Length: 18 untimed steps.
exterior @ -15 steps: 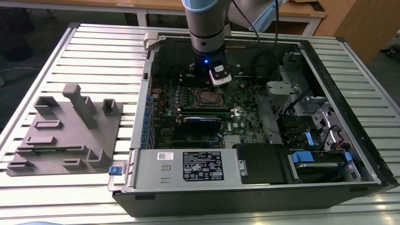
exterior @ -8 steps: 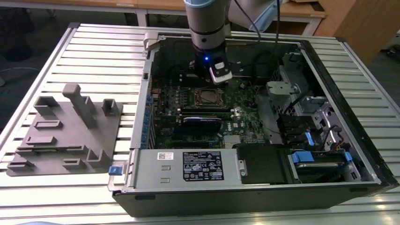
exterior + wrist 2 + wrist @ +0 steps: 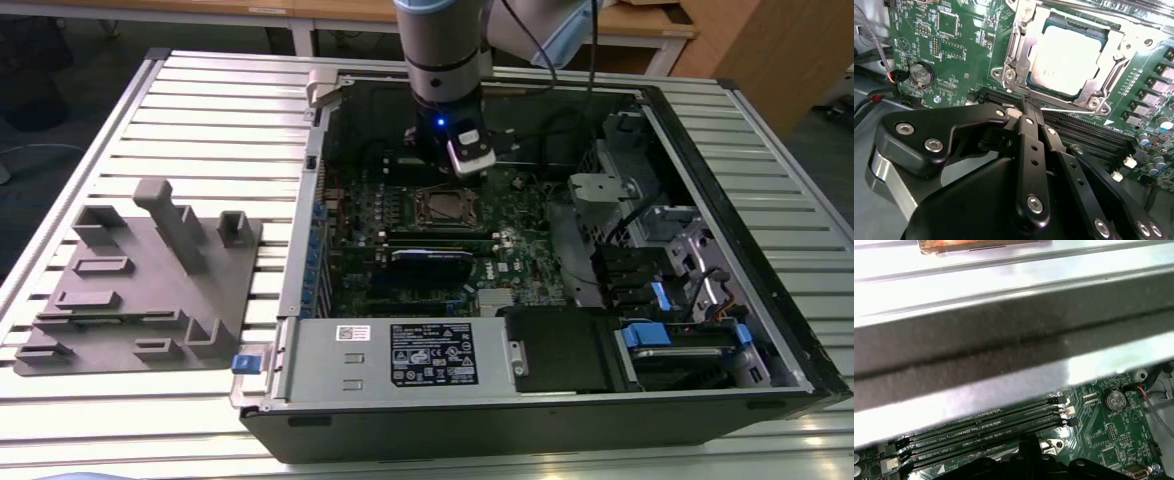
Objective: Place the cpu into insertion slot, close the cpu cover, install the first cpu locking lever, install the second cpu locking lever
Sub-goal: 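Install the first cpu locking lever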
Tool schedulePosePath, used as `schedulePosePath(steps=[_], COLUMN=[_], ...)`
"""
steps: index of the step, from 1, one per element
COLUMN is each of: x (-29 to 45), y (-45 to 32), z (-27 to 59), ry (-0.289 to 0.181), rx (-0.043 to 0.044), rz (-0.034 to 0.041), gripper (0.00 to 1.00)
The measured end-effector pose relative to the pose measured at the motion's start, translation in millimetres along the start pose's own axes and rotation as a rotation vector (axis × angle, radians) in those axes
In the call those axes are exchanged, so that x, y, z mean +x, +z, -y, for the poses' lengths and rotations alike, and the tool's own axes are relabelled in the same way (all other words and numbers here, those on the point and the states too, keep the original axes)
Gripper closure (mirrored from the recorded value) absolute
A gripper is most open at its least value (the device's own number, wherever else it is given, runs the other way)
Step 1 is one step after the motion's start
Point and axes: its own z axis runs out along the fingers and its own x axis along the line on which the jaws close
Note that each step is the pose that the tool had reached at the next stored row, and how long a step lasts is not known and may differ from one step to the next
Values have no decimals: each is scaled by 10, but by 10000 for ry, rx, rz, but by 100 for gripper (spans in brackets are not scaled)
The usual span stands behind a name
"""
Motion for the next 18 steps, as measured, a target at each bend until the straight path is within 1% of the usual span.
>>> schedulePosePath(steps=[5,9,13,18], x=[16,40,69,74], y=[6,1,-3,5], z=[-39,-38,-33,-31], ry=[1,-2,-14,-36], rx=[-2,-6,-27,-67], rz=[1,14,88,230], gripper=[89,89,89,89])
